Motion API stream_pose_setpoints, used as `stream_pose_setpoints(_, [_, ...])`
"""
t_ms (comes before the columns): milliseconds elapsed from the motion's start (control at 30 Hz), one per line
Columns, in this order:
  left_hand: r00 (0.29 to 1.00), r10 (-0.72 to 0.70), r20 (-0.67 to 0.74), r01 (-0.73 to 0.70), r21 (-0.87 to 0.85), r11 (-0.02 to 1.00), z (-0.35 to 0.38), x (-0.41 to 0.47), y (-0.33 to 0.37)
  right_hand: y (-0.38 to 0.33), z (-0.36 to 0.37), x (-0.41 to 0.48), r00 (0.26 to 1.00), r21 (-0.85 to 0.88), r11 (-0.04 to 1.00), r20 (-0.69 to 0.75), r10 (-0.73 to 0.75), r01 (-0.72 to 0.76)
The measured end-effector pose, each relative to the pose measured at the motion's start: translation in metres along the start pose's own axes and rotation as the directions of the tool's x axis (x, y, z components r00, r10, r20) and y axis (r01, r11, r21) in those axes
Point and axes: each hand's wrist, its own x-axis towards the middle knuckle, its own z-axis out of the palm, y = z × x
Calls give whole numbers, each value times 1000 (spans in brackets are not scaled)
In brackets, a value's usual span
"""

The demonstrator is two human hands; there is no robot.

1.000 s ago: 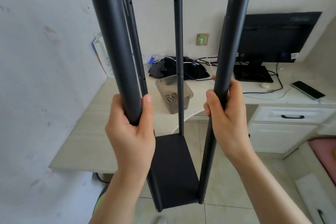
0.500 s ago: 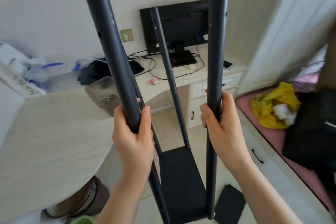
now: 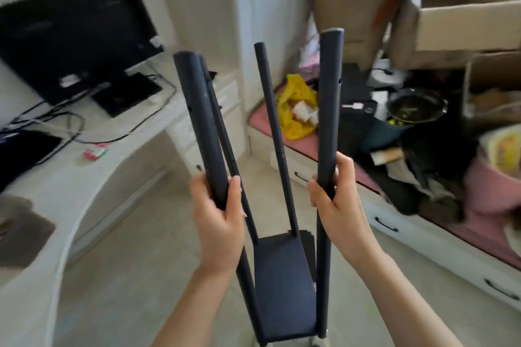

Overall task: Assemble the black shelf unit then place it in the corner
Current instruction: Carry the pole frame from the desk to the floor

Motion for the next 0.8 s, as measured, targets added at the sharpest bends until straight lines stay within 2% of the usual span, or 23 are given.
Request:
stream_pose_setpoints(100, [981, -40, 191, 44, -16, 999, 36, -9, -2, 25, -34, -11, 995, -37, 997, -80, 64, -67])
stream_pose_setpoints(300, [869, -188, 458, 197, 30, 980, 117, -57, 6, 76, -122, -40, 972, -36, 990, -201, 124, -134])
stream_pose_setpoints(600, [741, -314, 594, 295, 132, 946, 233, -156, 26, 164, -266, -77, 929, -48, 947, -216, 300, -317])
stream_pose_setpoints(800, [606, -370, 704, 330, 201, 922, 283, -206, 15, 209, -327, -96, 898, 13, 931, -256, 357, -366])
